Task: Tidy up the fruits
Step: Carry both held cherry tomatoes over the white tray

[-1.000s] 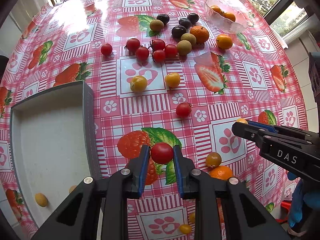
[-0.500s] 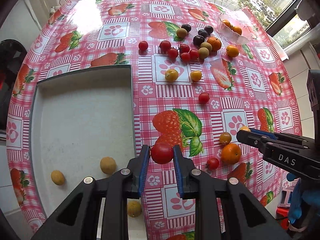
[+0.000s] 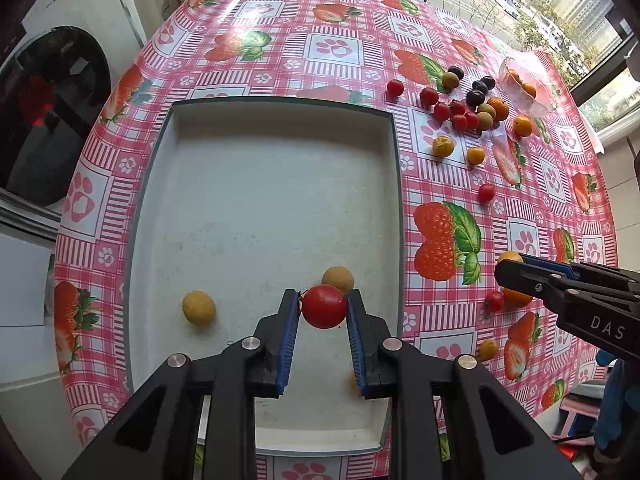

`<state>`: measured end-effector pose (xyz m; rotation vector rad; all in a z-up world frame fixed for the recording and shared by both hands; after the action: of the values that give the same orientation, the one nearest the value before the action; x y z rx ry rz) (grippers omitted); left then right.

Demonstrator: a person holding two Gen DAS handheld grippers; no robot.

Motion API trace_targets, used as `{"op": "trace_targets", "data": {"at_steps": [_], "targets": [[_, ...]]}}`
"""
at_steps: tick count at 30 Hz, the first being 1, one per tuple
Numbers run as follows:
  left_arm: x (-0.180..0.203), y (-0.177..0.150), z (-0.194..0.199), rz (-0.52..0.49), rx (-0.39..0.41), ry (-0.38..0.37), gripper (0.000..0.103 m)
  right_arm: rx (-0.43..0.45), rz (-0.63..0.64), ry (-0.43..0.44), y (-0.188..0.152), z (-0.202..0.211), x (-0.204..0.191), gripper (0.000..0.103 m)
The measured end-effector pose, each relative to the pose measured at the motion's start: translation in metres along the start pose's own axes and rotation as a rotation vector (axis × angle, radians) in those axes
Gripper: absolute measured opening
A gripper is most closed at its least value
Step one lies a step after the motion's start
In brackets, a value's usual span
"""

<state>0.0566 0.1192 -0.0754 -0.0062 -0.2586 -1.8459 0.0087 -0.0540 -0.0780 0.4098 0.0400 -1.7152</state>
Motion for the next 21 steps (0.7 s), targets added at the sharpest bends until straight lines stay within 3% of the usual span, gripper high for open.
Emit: {"op": "trace_targets", "data": {"at_steps": [7,21], "targets": [[-0.033,0.002,-0.001,0.042,0.011,0.025,0.026,-0.022,0.075,0.021,0.014,-0.013,-0.041,0.025],[-0.075,0.040,-0.035,0.084,0.014,0.087,0.025,-0.076,0.194,0.011,0.058,-0.062,-0.102,0.024]]}}
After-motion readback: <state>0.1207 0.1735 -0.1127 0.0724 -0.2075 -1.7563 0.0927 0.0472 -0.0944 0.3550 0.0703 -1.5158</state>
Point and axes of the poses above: each gripper's, at about its wrist camera, not at the fingertips, and z roughly against the way its jaws point, x to its right, y to its top, the point moved 4 cm from there along -z, roughly the way its jaws point, and after that the axes turned 7 degrees about z, right-handed, at the moved point
